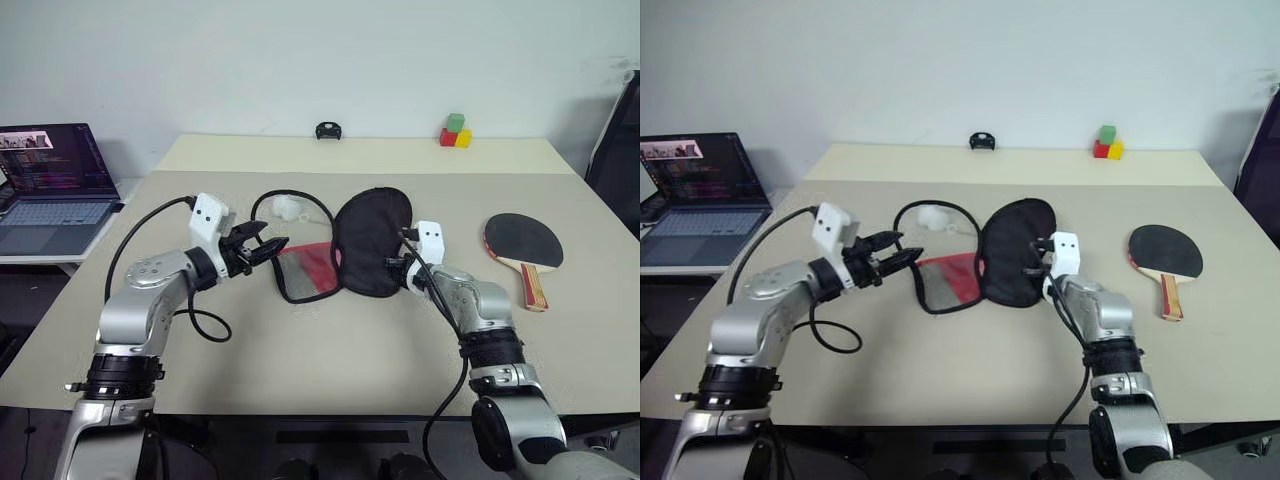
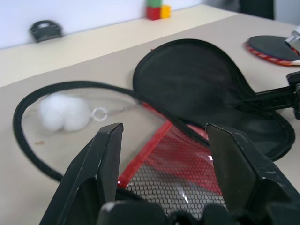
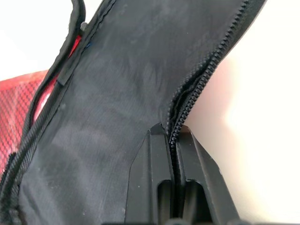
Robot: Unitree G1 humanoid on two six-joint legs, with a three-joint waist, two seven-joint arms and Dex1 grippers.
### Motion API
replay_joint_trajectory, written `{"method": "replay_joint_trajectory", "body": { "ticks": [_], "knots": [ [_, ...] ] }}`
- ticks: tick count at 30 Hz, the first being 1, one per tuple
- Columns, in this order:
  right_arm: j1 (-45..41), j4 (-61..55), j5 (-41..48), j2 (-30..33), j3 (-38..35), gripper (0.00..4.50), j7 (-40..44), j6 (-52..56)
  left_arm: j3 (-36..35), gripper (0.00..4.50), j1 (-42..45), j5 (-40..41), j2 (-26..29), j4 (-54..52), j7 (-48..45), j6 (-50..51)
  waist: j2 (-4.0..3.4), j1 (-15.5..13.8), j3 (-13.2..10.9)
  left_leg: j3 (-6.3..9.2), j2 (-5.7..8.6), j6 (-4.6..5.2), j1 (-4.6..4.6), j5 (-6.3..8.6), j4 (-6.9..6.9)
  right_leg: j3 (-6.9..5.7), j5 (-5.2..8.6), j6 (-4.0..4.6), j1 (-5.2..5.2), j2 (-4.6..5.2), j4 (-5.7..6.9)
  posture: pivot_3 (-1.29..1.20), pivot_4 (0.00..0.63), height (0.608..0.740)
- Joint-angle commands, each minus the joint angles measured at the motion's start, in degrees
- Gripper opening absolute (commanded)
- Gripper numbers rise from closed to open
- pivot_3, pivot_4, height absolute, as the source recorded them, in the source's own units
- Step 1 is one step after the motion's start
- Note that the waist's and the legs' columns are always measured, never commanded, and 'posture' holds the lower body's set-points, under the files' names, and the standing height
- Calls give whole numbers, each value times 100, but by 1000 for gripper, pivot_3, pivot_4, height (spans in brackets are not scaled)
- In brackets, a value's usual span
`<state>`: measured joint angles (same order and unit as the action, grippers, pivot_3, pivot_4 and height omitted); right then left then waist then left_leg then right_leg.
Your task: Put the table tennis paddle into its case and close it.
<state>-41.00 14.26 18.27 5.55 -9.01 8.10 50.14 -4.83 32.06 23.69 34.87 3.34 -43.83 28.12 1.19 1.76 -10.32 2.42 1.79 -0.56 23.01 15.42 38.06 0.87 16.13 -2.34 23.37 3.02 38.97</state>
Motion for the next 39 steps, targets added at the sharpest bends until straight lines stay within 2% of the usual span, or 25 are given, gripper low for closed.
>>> {"method": "replay_joint_trajectory", "body": {
  "ticks": [1,7,12,20,28,35,39],
  "knots": [
    [290,-968,201,-57,-258,17,-316,509,107,3064,157,-14,-45,-195,-175,-92,0,0,0,0,0,2,0,1,0,1,0,0,0,0,0,0,150,740],
    [697,-1905,391,-94,-511,17,-583,1174,327,3064,284,-18,-187,-177,-371,-93,0,2,0,-1,0,5,-1,2,0,1,0,0,0,-1,2,0,150,740],
    [953,-2429,546,250,-910,17,-575,1680,609,3064,565,-95,-463,37,-575,-166,0,-17,0,-2,3,6,0,2,2,0,0,0,-4,-1,0,0,150,740],
    [985,-2496,632,613,-1098,17,-508,1913,707,3064,706,-198,-640,174,-679,-256,0,16,0,-4,2,9,-4,0,0,3,0,0,-4,-5,3,0,150,740],
    [967,-2360,663,671,-956,17,-351,2027,670,3064,708,-253,-700,189,-721,-258,0,13,0,-5,2,10,-3,-1,1,3,0,0,-5,-5,2,0,150,740],
    [836,-1964,526,921,-855,17,-149,1689,650,3064,633,-246,-714,116,-662,-225,0,11,0,-6,2,10,-3,-1,1,3,0,0,-5,-5,2,0,150,740],
    [742,-1742,488,1053,-783,1012,-55,1480,644,3064,614,-247,-720,104,-635,-218,0,11,0,-6,2,11,-3,-1,1,3,0,0,-5,-5,2,0,150,740]
  ]
}}
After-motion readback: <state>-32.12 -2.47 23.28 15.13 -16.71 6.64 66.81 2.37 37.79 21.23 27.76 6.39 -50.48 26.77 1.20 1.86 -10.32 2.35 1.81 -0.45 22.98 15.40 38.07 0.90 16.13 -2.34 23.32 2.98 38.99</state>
